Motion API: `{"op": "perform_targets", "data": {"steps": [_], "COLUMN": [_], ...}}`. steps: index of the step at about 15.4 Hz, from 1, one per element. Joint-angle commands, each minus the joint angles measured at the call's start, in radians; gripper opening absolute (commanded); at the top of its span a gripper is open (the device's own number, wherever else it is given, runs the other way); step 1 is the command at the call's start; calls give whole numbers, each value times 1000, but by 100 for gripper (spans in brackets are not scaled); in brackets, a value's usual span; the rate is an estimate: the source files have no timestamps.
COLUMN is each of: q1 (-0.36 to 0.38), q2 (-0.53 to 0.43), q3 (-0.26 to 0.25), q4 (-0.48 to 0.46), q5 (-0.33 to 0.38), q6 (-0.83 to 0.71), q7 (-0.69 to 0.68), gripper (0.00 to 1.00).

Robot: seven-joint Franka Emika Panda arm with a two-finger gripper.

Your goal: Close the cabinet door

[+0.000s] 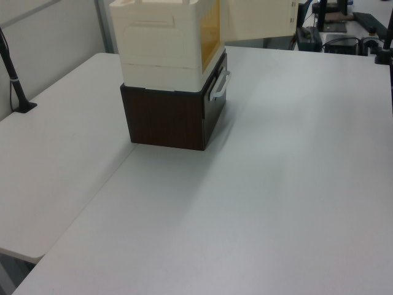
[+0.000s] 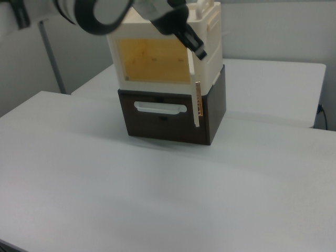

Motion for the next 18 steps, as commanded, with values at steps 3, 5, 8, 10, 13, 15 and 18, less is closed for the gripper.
{"op": "perform_targets", "data": {"steps": [3,5,8,10,13,15,18], "q1": [-31,-28,-22,-5,11,9,6], "q2": [91,101,100,97,91,89,100], "q3": [-7,-5,4,13,35,62,139], "q4": [-11,-21,-41,-40,-40,-34,-32], "q5": [15,15,24,24,27,27,29], "q6": [41,37,-5,-63,-94,-109,-106], "q7": [51,74,80,77,82,80,83], "gripper": [0,0,0,0,0,0,0]}}
